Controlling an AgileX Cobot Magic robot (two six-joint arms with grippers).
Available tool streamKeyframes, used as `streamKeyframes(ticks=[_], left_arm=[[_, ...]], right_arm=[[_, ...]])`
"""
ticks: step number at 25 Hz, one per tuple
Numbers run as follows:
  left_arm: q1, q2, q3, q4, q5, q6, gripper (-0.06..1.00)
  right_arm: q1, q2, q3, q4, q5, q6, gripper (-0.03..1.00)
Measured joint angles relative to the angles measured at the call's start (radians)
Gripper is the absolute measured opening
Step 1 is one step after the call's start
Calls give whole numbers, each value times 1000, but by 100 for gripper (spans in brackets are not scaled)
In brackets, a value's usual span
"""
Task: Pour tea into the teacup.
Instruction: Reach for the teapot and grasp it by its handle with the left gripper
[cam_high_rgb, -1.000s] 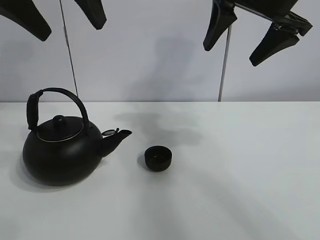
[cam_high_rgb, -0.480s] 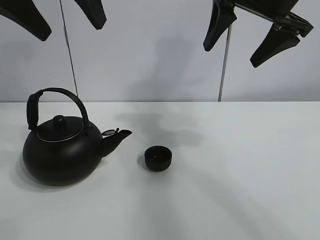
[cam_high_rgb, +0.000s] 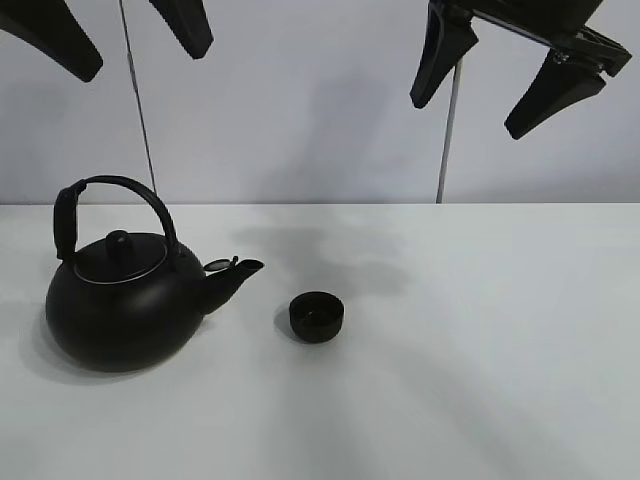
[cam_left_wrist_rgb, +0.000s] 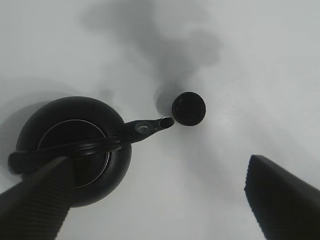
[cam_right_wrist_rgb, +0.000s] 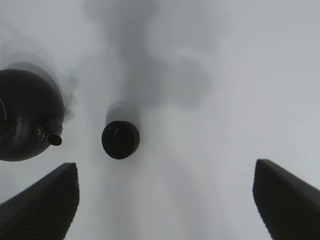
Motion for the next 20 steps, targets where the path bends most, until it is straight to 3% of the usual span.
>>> streamKeyframes(ticks=[20], left_arm=[[0, 0, 0, 2, -5, 0, 67]], right_arm=[[0, 17, 0, -4, 11, 3, 65]])
